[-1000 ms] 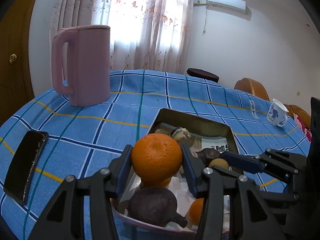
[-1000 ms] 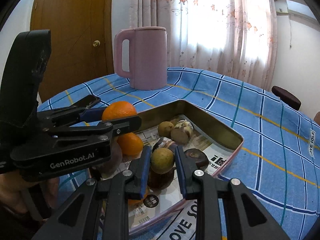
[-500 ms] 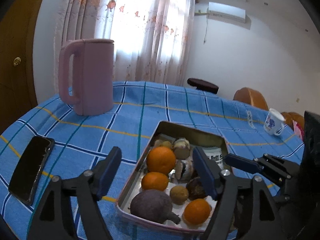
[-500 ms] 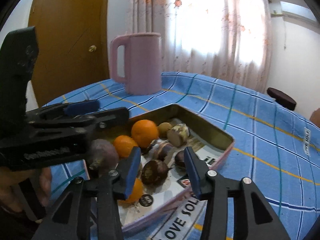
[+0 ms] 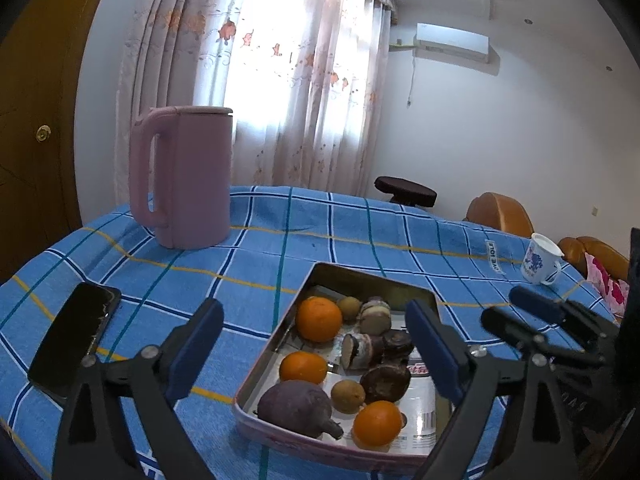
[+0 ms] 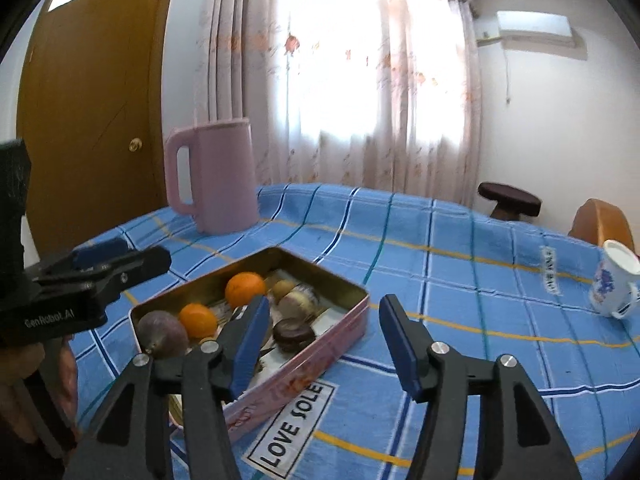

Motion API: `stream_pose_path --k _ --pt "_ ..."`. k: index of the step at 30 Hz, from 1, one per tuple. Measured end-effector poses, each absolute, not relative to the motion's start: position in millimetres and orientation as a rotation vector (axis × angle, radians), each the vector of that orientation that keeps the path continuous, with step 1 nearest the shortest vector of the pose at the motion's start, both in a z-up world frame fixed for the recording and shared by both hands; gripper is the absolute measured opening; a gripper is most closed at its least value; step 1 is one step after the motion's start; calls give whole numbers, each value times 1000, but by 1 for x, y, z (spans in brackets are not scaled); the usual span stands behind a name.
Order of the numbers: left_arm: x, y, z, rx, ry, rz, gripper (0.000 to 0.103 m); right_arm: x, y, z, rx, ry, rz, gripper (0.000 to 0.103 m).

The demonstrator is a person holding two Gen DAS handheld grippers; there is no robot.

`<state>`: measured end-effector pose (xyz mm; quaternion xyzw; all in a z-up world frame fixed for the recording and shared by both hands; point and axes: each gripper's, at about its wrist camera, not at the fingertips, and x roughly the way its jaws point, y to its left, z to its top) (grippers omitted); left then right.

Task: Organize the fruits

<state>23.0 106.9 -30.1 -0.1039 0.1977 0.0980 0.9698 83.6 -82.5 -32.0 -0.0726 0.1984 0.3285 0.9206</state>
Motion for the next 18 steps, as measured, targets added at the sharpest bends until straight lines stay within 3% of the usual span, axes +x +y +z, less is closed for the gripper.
stream_pose_path --k 7,18 --pt "19 97 -28 -202 387 184 99 75 -101 -20 -121 366 644 65" --pt "15 85 -23 -193 376 168 100 66 -112 -11 -112 348 632 65"
